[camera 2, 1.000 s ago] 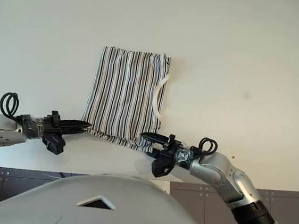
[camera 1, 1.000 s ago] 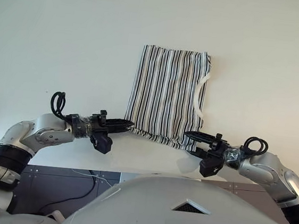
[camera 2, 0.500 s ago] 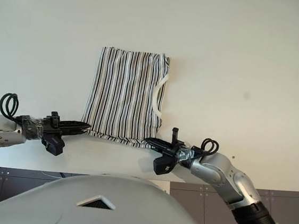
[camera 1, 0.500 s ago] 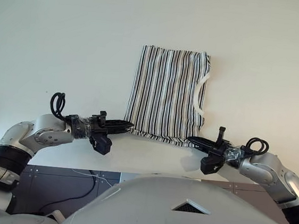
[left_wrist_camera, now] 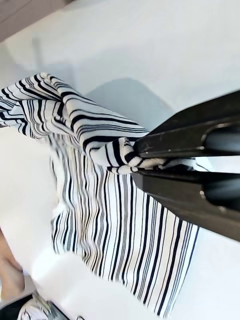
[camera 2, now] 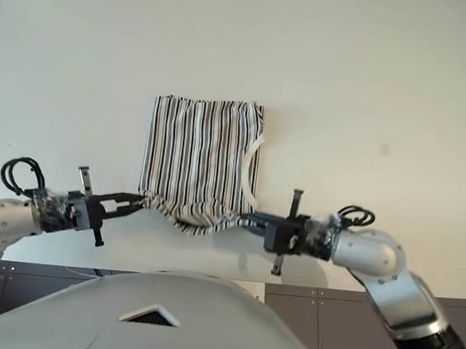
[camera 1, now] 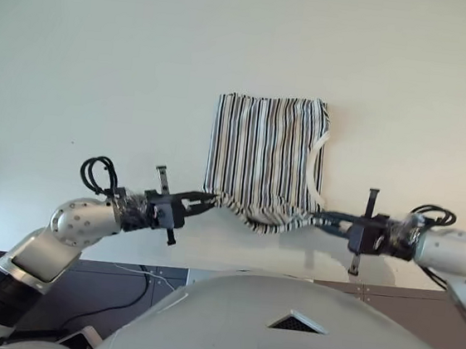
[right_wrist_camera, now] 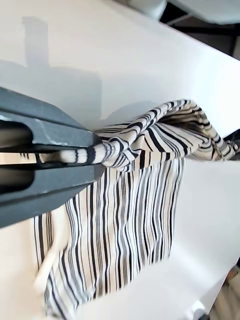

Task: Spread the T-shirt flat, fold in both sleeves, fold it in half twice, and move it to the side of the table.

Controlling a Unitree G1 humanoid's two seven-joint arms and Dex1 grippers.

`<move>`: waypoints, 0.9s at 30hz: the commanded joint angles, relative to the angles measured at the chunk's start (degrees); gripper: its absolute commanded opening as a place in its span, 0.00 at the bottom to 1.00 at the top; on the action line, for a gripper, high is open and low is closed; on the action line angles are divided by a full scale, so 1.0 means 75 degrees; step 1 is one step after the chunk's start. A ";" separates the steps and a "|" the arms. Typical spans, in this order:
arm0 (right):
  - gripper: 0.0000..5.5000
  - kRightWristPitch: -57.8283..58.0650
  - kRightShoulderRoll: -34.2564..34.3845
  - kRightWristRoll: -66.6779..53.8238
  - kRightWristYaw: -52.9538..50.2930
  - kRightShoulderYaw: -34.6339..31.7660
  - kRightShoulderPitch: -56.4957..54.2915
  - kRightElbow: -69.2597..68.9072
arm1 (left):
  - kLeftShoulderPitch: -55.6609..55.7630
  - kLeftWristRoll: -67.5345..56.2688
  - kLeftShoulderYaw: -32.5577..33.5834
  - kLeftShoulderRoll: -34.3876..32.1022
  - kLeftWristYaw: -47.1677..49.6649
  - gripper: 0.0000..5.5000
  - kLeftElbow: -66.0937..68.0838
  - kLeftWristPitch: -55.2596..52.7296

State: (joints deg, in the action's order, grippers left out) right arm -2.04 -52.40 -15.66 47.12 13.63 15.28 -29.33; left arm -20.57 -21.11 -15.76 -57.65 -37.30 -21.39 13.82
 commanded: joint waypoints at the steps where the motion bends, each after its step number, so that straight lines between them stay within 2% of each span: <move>1: 0.02 0.1398 0.0958 -0.0402 -0.0446 -0.0284 -0.1833 0.0978 | 0.1695 -0.0562 0.0239 0.0933 -0.0033 0.03 0.0395 -0.1438; 4: 0.02 0.1692 0.1991 -0.0019 -0.0801 -0.0055 -0.3260 0.2429 | 0.3298 -0.0165 0.0194 0.1843 -0.0065 0.03 0.1792 -0.1925; 7: 0.02 0.1397 0.2838 0.0809 -0.1140 0.0381 -0.4083 0.3877 | 0.4516 0.0499 0.0158 0.2498 -0.0264 0.03 0.3527 -0.1746; 11: 0.02 0.0924 0.3484 0.1523 -0.1359 0.0669 -0.4421 0.5027 | 0.5030 0.1140 0.0136 0.3026 -0.0581 0.03 0.4998 -0.1126; 14: 0.02 0.0763 0.3674 0.1747 -0.1395 0.0621 -0.4496 0.5350 | 0.5026 0.1293 0.0255 0.3263 -0.0737 0.03 0.5376 -0.0918; 18: 0.02 0.0447 0.3770 0.2125 -0.1550 0.0587 -0.4618 0.5689 | 0.5268 0.1929 0.0262 0.3770 -0.0280 0.03 0.6258 -0.0458; 19: 0.07 0.0376 0.3782 0.2220 -0.1645 0.0558 -0.4655 0.5768 | 0.5331 0.2037 0.0273 0.3911 -0.0190 0.09 0.6436 -0.0319; 24: 0.22 0.0225 0.4086 0.2350 -0.2117 0.0213 -0.4954 0.6379 | 0.5787 0.2413 0.0604 0.4383 0.0439 0.22 0.7428 0.0180; 27: 0.31 0.0216 0.4380 0.2894 -0.2683 0.0382 -0.5344 0.7563 | 0.6296 0.2911 0.0674 0.4498 0.1126 0.22 0.8696 0.0437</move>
State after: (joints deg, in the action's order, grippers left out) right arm -0.47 -20.84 3.14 29.29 15.51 -22.53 22.14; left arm 23.74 -2.12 -10.93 -24.44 -31.47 38.36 15.96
